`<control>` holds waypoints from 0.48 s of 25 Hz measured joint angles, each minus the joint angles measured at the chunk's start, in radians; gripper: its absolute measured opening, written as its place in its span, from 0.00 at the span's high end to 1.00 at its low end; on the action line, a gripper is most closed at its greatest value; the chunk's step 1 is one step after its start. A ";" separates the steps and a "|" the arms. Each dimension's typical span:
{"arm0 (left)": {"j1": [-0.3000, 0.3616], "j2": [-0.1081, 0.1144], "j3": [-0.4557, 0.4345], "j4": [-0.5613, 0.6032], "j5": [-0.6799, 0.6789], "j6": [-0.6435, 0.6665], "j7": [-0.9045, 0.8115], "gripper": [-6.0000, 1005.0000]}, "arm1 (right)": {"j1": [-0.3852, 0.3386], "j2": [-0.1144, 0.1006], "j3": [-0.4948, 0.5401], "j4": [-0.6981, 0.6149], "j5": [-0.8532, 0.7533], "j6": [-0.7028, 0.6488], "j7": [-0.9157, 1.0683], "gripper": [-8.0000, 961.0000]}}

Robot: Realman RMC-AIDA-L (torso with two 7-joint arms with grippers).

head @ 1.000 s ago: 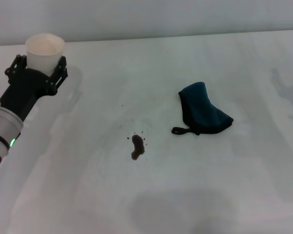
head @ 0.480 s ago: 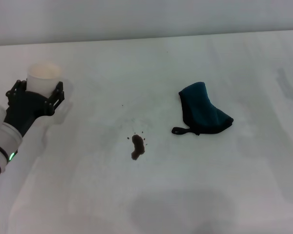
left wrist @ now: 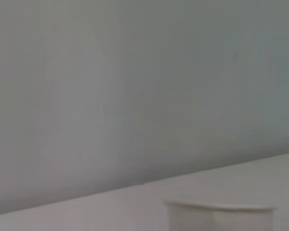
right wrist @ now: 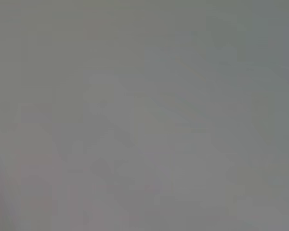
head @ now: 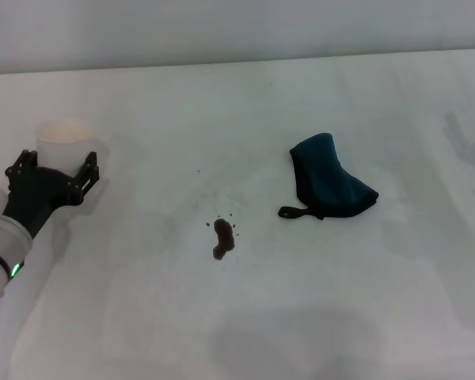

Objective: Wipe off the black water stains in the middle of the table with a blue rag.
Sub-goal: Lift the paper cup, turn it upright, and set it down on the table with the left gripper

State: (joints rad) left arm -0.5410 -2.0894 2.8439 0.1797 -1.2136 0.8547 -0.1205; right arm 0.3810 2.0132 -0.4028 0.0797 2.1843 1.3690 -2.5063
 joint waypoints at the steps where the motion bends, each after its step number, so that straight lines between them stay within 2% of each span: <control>1: 0.003 0.000 0.000 0.001 0.000 -0.001 0.000 0.26 | 0.000 0.000 0.000 0.000 0.000 0.000 0.000 0.09; 12: 0.046 -0.003 0.000 0.024 0.000 0.009 0.013 0.25 | 0.002 0.001 -0.010 0.000 0.000 0.000 0.000 0.09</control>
State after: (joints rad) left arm -0.4946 -2.0925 2.8440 0.2036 -1.2134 0.8635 -0.1078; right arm 0.3830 2.0142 -0.4129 0.0797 2.1843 1.3692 -2.5066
